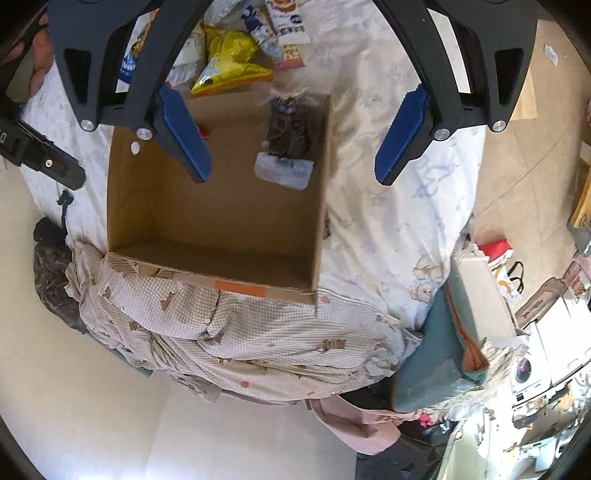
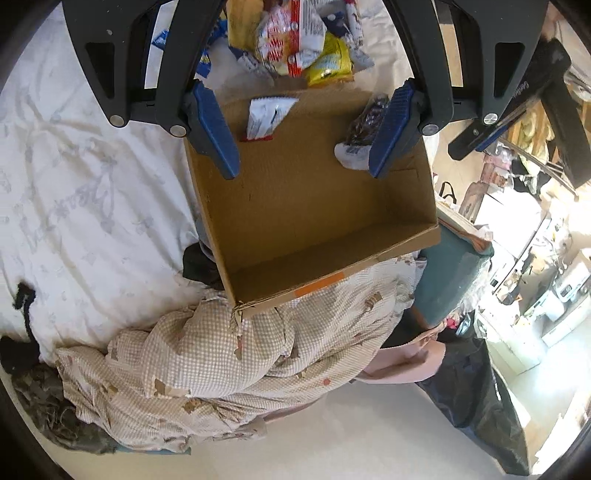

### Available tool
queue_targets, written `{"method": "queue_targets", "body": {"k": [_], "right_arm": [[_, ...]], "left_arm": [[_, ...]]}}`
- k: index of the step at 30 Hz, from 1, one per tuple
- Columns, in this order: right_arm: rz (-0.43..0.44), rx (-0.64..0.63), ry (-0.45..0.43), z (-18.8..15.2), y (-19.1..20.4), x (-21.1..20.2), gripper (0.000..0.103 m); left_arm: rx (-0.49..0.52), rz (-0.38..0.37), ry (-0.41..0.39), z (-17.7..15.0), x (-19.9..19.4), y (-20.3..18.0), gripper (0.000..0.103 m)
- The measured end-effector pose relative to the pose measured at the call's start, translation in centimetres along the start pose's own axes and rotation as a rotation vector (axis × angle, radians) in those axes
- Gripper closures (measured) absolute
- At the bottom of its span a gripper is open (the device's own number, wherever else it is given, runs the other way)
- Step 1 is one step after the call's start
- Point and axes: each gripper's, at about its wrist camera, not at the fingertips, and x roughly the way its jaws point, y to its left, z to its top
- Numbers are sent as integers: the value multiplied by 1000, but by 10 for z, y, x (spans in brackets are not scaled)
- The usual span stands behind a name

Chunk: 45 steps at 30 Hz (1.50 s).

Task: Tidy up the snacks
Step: 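Grasp the white rice-cake bar with the left tool from the pile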

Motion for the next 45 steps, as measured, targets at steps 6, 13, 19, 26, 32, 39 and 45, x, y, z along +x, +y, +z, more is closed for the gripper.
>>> {"method": "queue_targets", "body": {"k": [6,13,19,26,32,39,45], "right_arm": [[-6,-12,17,-24,2,-19,28],[-20,-16,37,-51,2,-38,28],[-32,2,68,-72,-3,-48,28],[-58,16,126,-90,-7,-47,28],[-56,77,169,-102,-20,-47,28],[-72,119,191,-106,-31,-42,28],[-94,113,215,-108,-33,-36,28]], "left_arm": [[28,12,21,-16,-19,7,15],[43,26,33,-32,-39,15,15],[35,52,77,-50,-50,22,15],[-31,61,223,-75,-34,37,15],[-60,-11,424,-114,3,31,16],[-50,-69,605,-157,58,3,44],[-53,-65,655,-166,78,-4,73]]}}
